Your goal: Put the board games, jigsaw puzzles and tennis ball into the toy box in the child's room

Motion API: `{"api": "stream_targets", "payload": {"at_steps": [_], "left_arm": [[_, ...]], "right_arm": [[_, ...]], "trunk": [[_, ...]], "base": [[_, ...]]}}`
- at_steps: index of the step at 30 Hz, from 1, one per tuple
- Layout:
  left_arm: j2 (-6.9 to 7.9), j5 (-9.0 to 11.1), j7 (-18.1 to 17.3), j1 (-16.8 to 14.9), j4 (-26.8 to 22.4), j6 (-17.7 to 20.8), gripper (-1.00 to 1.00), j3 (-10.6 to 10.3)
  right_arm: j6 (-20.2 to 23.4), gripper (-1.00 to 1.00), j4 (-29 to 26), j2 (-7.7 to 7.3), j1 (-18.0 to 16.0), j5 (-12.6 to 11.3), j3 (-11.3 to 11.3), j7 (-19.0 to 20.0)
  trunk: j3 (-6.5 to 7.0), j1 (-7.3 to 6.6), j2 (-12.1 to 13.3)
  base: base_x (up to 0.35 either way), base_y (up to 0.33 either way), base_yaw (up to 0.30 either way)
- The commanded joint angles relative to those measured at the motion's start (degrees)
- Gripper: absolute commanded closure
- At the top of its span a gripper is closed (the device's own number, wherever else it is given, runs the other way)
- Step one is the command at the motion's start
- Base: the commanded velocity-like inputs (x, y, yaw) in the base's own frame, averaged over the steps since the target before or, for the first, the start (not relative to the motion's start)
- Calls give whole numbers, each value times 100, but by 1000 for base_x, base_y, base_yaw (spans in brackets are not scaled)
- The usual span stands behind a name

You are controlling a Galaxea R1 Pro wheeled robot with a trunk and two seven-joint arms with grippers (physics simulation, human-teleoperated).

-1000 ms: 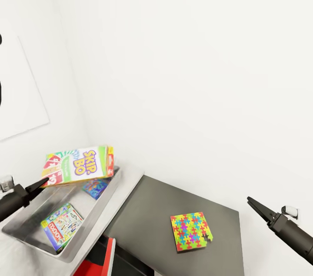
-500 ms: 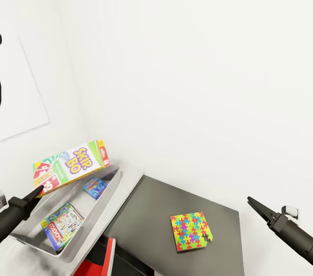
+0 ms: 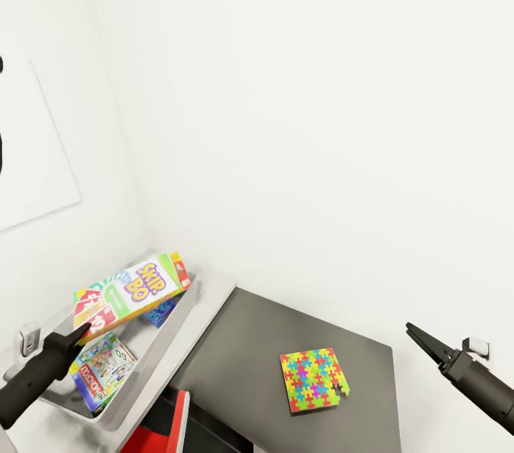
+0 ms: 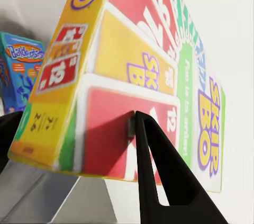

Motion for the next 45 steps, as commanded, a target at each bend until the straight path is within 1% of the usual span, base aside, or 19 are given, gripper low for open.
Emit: {"api": "stream_targets", "payload": {"at_steps": [1,3,8,10,14,16,19,21,23,24,25,27,28,29,31,32,34,38,45], "left_arm": [[-24,44,62,-11,-5,47,100,58],[-47,46,231,-11,-6,51,100,181],[-66,66,595,-11,-7,63,100,323],[-72,98,763,-12,-7,68,100,427],[-75,195,884,-18,-7,75,100,545],[-76,213,916,-25,-7,72,100,575],[-76,266,1070,-46,-7,70,100,597],[-90,452,1305,-63,-7,66,100,603],[-112,739,1642,-79,-6,59,100,603],[-121,961,1916,-97,-6,56,100,602],[-126,1228,2233,-119,-3,51,100,597],[-131,1836,2826,-143,-5,46,100,571],[-133,2107,3087,-149,-6,45,100,556],[-135,2333,3331,-155,-6,41,100,543],[-134,2498,3560,-163,-7,38,100,534],[-132,2606,3738,-168,-7,36,100,529],[-136,2720,3933,-178,-7,35,100,520],[-142,2783,4052,-183,-7,34,100,459],[-153,2798,4083,-184,-4,30,100,417]], "right_arm": [[31,-100,1,2,-5,-12,-4,8],[31,-100,1,4,-4,-5,-4,8],[31,-100,1,6,-5,9,-3,8],[31,-100,-4,6,-4,11,-3,8],[31,-100,-7,6,-5,15,-2,8],[31,-100,-14,6,-4,17,-1,8],[31,-100,-22,6,-6,18,1,8],[31,-100,-27,6,-7,18,3,8],[33,-100,-31,5,-5,18,1,8],[36,-100,-34,2,-4,16,0,8],[37,-100,-37,0,-4,11,-2,8],[40,-100,-38,-1,-6,2,-3,8],[40,-100,-40,-2,-7,-2,-3,8],[43,-100,-40,-2,-7,-4,-3,8],[45,-100,-40,-2,-6,-5,-3,6],[47,-100,-39,-2,-6,-6,-4,5],[48,-100,-37,-2,-7,-9,-4,1],[49,-100,-35,-2,-8,-15,-4,1],[57,-100,-29,-10,-4,-22,-4,-1]], "trunk": [[-13,4,-14],[-13,4,-14],[-13,4,-14],[-13,4,-14],[-13,4,-14],[-13,4,-14],[-13,4,-14],[-13,4,-14],[-13,4,-14],[-13,4,-14],[-13,4,-14],[-13,4,-14],[-13,4,-14],[-13,4,-14],[-13,4,-14],[-13,4,-14],[-14,4,-14],[-28,4,-14],[-86,4,-14]], "base": [[0,0,0],[0,0,0],[0,0,0],[0,0,0],[0,0,0],[0,0,0],[0,0,0],[0,0,0],[0,0,0],[0,0,0],[0,0,0],[0,0,0],[0,0,0],[0,0,0],[0,0,0],[0,0,0],[0,0,0],[0,0,0],[0,0,0]]}}
